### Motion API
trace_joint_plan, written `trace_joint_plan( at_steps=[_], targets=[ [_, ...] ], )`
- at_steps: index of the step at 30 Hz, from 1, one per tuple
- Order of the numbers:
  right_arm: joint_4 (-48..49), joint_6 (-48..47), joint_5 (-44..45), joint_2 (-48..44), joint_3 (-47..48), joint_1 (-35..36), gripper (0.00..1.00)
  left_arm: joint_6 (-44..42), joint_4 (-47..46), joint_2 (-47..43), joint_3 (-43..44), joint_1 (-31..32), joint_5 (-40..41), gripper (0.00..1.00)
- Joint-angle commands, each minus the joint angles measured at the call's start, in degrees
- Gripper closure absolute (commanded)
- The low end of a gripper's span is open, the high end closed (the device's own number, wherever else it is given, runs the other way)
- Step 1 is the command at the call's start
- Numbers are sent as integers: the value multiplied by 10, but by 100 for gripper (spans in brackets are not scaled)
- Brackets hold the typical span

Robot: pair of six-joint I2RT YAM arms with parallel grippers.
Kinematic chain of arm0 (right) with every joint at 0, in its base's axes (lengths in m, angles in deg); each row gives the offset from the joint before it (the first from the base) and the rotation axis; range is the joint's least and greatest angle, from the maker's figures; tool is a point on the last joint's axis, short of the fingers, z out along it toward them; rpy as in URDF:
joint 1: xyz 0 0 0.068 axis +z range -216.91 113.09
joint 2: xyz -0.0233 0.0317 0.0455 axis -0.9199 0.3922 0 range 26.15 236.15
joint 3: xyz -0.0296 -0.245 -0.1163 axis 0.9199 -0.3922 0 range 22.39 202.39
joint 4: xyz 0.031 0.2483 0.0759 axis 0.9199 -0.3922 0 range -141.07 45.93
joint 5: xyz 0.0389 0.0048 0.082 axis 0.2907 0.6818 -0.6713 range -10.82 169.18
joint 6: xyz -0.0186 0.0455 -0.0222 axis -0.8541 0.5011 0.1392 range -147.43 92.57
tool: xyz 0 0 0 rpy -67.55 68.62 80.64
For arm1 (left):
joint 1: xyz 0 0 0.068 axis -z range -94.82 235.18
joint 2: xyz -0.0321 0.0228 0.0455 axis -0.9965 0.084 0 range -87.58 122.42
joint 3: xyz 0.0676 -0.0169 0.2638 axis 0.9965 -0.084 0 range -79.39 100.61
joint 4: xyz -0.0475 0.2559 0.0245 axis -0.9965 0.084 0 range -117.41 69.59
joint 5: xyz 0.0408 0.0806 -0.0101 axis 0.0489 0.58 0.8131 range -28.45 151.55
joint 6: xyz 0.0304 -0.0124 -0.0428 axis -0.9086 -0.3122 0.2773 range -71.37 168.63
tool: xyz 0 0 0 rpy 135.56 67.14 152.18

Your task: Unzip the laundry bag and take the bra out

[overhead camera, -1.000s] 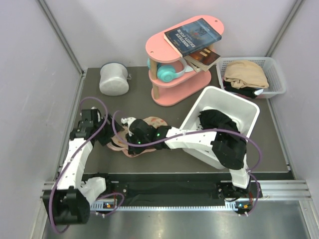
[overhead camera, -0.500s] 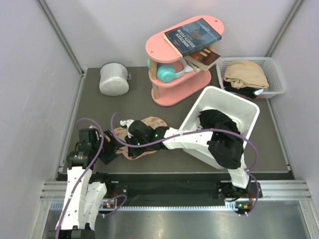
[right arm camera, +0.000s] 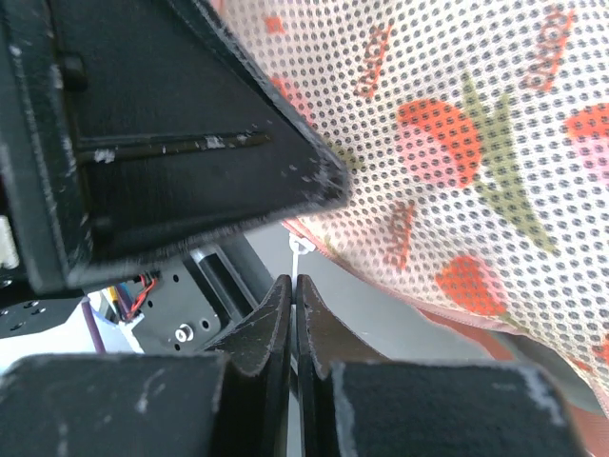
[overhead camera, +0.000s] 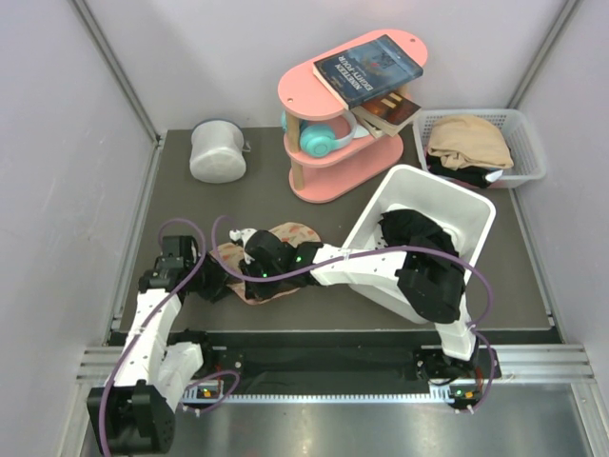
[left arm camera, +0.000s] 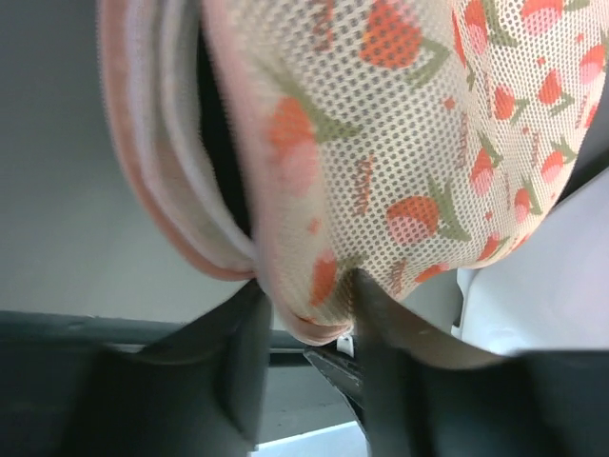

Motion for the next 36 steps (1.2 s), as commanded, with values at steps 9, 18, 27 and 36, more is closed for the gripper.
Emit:
trace_joint_plan(
  at_steps=[9,18,27,36],
  targets=[
    [12,-8,6,-37,-1,7,100,-28,-52,18,5,-3,15,100],
    [13,4,17,-51,-36,-8,100,-38,-51,28,13,-2,31,100],
    [39,22,40,-103,-111,-52,100,-52,-50,45,26,-4,43,100],
    [28,11,39,-99,-90,-47,100,-77,-98,106,60,-3,51,100]
  ],
)
